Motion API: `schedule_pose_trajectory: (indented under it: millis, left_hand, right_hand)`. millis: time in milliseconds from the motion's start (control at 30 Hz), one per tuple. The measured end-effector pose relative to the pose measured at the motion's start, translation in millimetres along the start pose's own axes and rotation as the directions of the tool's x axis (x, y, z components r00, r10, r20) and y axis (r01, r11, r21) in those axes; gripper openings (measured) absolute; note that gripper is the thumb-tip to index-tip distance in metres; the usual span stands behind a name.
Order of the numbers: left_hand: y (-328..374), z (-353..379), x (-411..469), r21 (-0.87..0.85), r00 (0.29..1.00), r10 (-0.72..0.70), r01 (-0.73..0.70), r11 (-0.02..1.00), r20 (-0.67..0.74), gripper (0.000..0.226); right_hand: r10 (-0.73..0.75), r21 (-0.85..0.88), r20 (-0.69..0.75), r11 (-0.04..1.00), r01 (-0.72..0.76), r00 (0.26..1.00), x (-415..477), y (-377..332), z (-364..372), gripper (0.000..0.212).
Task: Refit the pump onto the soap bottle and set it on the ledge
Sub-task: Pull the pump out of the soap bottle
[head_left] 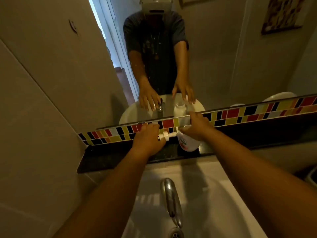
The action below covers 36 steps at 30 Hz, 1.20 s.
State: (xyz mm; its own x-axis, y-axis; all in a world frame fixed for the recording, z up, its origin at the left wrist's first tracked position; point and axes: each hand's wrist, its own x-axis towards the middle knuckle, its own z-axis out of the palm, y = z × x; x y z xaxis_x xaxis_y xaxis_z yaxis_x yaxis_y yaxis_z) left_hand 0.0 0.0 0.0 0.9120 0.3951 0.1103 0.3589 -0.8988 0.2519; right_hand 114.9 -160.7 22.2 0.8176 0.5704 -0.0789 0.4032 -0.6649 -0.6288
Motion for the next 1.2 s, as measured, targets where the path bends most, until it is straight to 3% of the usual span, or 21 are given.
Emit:
schedule_pose_trajectory:
  millis: [167,333,600,800,933,1033,1133,1200]
  left_hand:
    - [-3,30,13,0.006,0.997,0.000,-0.001,1.000,0.079,0.048]
    - [-3,52,26,0.043,0.993,0.046,-0.051,0.998,0.109,0.056]
    - [-5,66,47,0.108,0.998,0.065,-0.066,0.992,0.010,0.042]
    - [-12,66,50,0.119,0.995,0.075,-0.082,0.989,0.066,0.048]
    - [-27,59,43,-0.097,0.990,-0.016,0.030,0.995,0.138,0.047]
    - [-30,46,36,-0.321,0.991,-0.046,0.085,0.943,0.129,0.040]
    - [-17,25,31,-0.626,0.991,-0.058,0.122,0.770,0.121,0.028]
    - [-5,9,29,-0.770,0.987,-0.089,0.158,0.619,0.131,0.033]
  right_hand:
    - [0.117,0.180,-0.032,0.978,-0.109,0.993,-1,22,32,0.079]
    - [0.104,0.333,-0.130,0.941,-0.056,0.986,-7,32,56,0.046]
    - [0.148,0.389,-0.193,0.919,-0.063,0.970,-8,38,72,0.059]
    - [0.159,0.395,-0.185,0.915,-0.075,0.970,-12,38,71,0.058]
    - [0.128,0.371,-0.175,0.927,-0.055,0.976,-14,38,67,0.062]
    - [0.120,0.378,-0.170,0.925,-0.047,0.978,-16,36,64,0.063]
    - [0.091,0.371,-0.156,0.928,-0.027,0.984,-18,36,62,0.061]
    - [0.073,0.369,-0.139,0.929,-0.017,0.988,-19,36,60,0.059]
